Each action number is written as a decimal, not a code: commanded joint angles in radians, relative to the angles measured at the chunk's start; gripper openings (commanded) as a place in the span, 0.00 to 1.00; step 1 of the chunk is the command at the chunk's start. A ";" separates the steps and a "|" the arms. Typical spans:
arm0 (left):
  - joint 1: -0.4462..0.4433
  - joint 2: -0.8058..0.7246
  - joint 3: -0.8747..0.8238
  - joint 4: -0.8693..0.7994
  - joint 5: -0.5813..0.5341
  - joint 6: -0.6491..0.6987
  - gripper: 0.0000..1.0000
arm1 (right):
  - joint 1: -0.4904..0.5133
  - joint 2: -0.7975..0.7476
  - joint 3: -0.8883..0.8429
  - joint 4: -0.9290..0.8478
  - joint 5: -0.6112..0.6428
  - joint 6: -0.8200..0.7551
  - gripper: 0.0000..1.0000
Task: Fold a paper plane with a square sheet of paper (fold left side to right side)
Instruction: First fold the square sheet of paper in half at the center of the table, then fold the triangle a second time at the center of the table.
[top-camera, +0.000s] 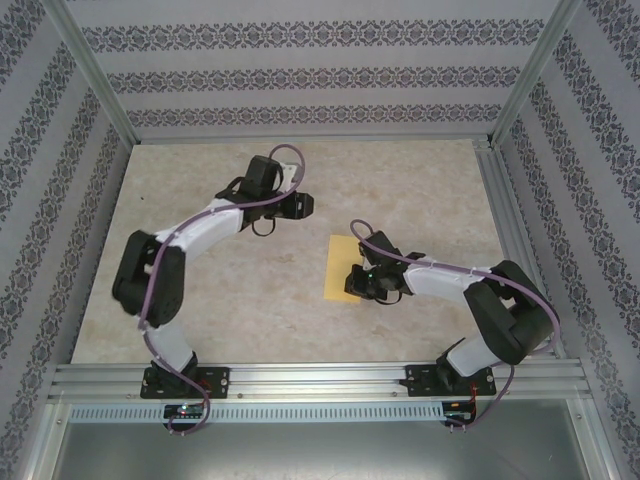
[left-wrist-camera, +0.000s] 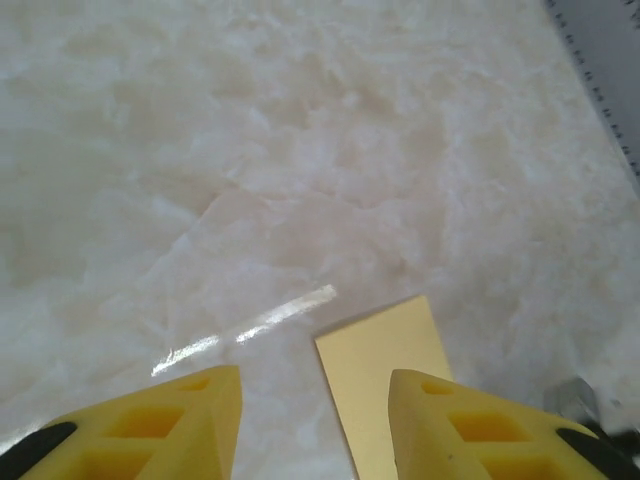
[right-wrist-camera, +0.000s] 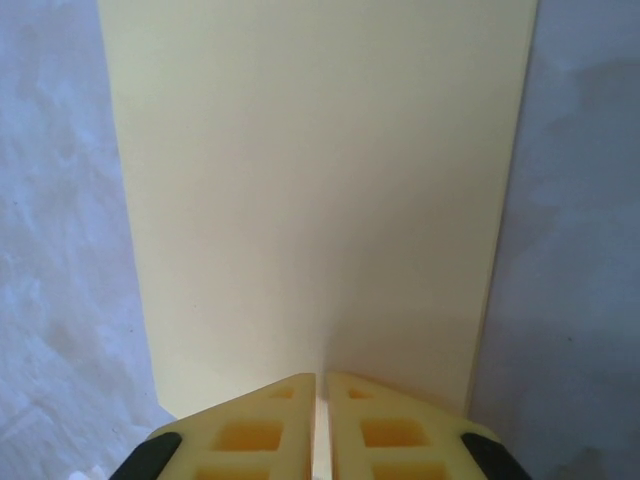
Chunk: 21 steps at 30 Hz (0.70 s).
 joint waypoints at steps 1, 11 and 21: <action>-0.008 -0.121 -0.132 0.017 -0.023 0.019 0.48 | 0.004 -0.093 0.089 -0.121 0.079 -0.065 0.17; -0.190 -0.447 -0.367 -0.128 -0.181 0.068 0.58 | -0.188 -0.392 0.020 -0.268 0.121 -0.132 0.35; -0.529 -0.205 -0.200 -0.249 -0.387 0.131 0.58 | -0.535 -0.515 -0.222 -0.142 -0.152 -0.111 0.39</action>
